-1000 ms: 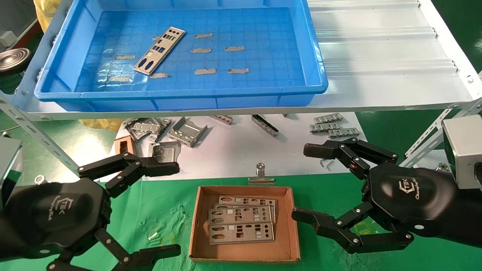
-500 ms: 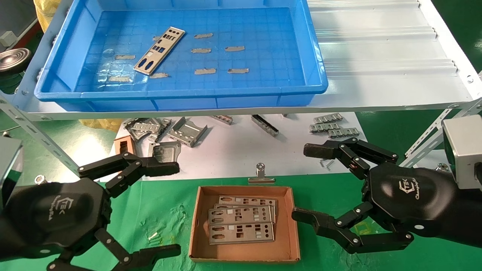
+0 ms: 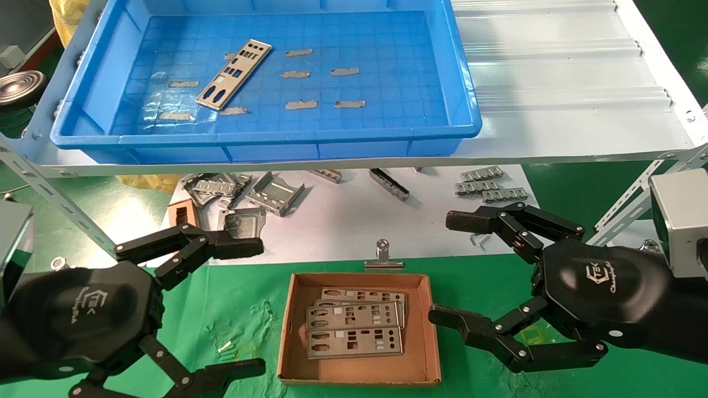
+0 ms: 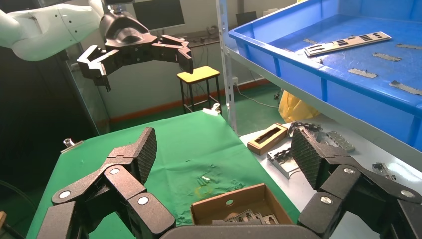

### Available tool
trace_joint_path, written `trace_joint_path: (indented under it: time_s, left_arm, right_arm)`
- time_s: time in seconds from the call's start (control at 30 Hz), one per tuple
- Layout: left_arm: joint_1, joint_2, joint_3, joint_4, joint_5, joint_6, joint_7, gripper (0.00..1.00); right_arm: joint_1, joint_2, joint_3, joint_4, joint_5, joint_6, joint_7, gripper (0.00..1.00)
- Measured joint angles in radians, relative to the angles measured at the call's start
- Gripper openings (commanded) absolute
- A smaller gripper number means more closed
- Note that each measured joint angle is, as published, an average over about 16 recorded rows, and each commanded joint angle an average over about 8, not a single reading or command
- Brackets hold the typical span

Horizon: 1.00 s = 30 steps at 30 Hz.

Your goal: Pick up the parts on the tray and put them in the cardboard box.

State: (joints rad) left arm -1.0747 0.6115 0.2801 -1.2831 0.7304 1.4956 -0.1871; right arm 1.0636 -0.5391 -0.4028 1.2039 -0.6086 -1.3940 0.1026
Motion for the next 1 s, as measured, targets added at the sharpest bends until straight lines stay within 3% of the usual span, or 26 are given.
trace_joint_path:
  time_s: [1.0]
  left_arm:
    - [0.0, 0.0, 0.0, 0.0, 0.0, 0.0, 0.0, 1.0]
  right_arm:
    - [0.0, 0.0, 0.0, 0.0, 0.0, 0.0, 0.0, 1.0]
